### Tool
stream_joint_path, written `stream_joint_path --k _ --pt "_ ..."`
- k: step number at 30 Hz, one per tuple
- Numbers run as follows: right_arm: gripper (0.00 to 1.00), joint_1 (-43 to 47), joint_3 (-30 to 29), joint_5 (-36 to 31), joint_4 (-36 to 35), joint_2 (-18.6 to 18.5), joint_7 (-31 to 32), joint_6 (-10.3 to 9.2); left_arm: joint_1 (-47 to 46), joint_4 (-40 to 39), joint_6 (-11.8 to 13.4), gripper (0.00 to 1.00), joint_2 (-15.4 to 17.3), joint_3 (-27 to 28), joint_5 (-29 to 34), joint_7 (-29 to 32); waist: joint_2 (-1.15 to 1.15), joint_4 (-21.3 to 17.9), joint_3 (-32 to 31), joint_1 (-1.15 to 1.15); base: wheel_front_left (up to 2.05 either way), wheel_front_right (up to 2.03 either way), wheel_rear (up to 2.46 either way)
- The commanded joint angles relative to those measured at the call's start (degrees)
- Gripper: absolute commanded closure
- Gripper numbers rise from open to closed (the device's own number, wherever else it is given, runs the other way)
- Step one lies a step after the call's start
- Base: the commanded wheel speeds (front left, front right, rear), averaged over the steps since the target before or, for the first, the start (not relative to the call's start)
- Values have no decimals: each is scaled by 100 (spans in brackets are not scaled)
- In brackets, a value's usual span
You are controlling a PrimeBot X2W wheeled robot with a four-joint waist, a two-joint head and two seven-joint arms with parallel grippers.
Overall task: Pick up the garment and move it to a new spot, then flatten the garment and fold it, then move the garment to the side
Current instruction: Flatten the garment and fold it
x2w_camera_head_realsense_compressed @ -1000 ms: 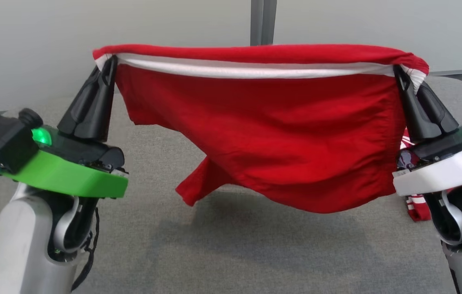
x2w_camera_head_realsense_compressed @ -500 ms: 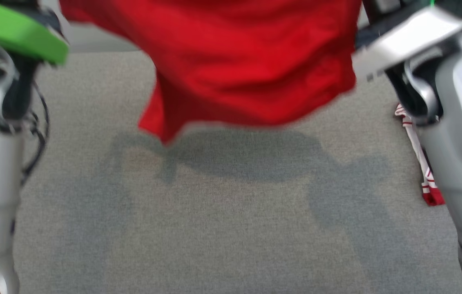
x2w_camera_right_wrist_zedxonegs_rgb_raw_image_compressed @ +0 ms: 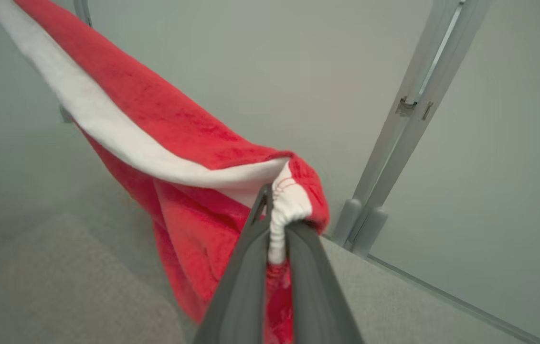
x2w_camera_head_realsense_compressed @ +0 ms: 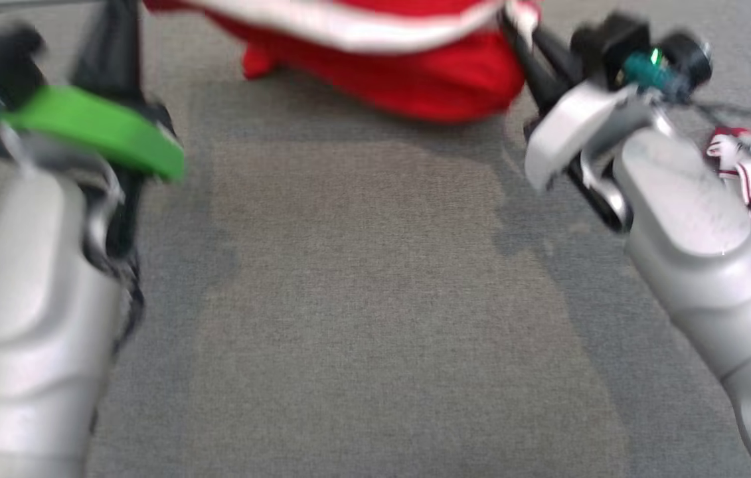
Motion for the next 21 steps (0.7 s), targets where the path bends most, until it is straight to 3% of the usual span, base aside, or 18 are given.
stream_joint_path --k 1,8,13,21 --pt "100 302 258 227 209 -135 -81 -2 542 65 -27 100 -68 -162 -115 -80 61 153 114 -1 0 0 0" --pt "100 1179 753 1022 206 -509 -333 -2 2038 -30 -42 100 -97 -496 -450 -408 61 164 14 -1 0 0 0" --pt "100 1737 590 1196 -224 -679 -401 -2 2713 -338 7 100 -130 -511 -546 -527 61 126 -107 -1 0 0 0" --pt "100 2616 -35 907 -935 -681 -403 -2 3487 -844 264 100 -55 -508 -471 -616 61 120 -257 -1 0 0 0"
